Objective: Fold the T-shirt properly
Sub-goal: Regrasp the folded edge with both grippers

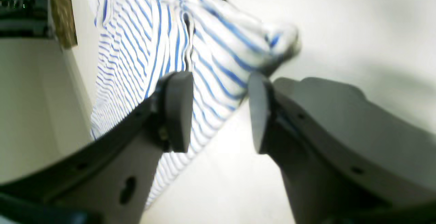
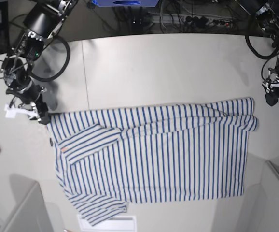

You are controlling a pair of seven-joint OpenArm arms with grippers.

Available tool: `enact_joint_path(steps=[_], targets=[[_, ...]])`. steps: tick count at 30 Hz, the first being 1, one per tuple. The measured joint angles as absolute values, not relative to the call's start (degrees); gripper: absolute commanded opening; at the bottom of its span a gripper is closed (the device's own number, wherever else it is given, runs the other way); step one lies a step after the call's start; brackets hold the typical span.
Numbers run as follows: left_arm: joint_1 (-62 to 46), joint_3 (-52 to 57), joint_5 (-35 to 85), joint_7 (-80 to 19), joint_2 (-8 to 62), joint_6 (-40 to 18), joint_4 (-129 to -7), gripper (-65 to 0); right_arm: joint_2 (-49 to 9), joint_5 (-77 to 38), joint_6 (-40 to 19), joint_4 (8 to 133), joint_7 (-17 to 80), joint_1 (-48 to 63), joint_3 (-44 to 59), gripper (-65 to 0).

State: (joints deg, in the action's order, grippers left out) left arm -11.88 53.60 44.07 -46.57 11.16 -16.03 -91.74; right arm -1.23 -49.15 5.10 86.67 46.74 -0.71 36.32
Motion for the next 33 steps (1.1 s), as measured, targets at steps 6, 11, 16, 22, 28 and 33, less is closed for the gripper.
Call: enact_joint_path(steps=[6,11,16,22,28,33], targets=[[-13.2,53.5,45.7,-46.0,11.0,-16.5,-88.8,-17.9,2.9,-49.1,7.4,88.6,46.7,2.0,36.1,-37.1],[-11.1,53.4,45.1,-46.6,10.7,-15.9,-82.0,-17.9,3.3,-48.9,7.7,83.7,46.1,0.9,36.1,-36.9],[-7.7,53.3,45.2,-46.5,10.9,-16.3,-79.6,-17.9,2.7,-48.7,7.7,81.1,43.0,-0.1,36.0,-36.9],[-5.1,49.5,45.6,-44.6,11.3,-16.5,-74.3,-17.9,1.1,-48.8,7.7,79.4,42.9,-1.7,35.9,-36.9],[-2.7,44.9,45.8,-44.7,11.3,-16.5,-73.3,-17.9,0.8,-48.7,7.7,79.3,43.0,-2.4,35.7,-36.9],[-0.6,41.8,46.3,-44.2,11.6,-16.6,-71.2,-18.1,0.6,-49.6,7.0,75.7,42.7,-3.8,35.7,-36.9]])
